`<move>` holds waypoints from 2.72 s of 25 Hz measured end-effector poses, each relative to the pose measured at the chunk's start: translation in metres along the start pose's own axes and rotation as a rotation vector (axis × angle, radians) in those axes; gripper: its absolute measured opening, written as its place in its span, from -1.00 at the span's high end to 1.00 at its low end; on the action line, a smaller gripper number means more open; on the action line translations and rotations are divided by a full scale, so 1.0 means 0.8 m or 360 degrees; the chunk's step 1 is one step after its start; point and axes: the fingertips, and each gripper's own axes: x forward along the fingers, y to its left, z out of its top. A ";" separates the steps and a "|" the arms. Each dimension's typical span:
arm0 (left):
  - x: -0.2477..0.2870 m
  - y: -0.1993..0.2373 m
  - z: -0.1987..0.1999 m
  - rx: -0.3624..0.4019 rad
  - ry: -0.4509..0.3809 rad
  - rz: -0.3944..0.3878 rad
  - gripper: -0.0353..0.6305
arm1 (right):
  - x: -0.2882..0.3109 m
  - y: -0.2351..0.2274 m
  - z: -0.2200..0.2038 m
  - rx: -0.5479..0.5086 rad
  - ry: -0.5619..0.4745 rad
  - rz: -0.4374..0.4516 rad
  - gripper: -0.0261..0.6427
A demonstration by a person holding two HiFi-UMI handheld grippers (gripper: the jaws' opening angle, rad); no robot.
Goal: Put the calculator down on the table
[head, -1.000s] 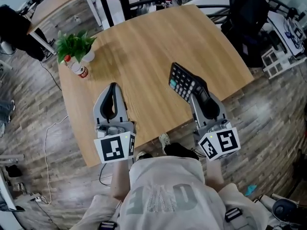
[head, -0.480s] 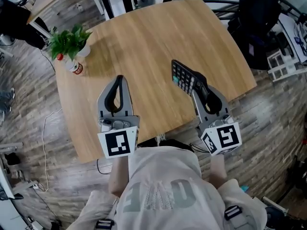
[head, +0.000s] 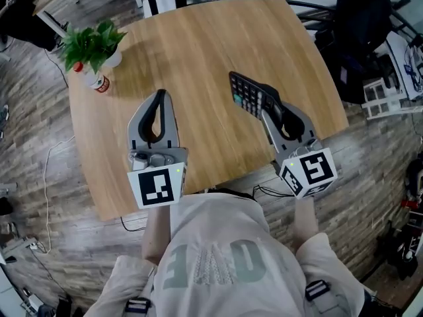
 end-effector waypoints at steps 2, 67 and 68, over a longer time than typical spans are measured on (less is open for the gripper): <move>-0.004 0.004 -0.005 -0.0013 0.0015 0.0018 0.86 | 0.015 -0.001 0.003 -0.0043 0.0087 0.0103 0.56; 0.014 0.088 -0.194 -0.0136 0.0449 0.0146 0.86 | 0.209 0.078 -0.256 -0.0988 0.2167 0.2067 0.27; 0.015 0.085 -0.190 -0.0130 0.0438 0.0136 0.86 | 0.211 0.076 -0.250 -0.0988 0.2140 0.2033 0.26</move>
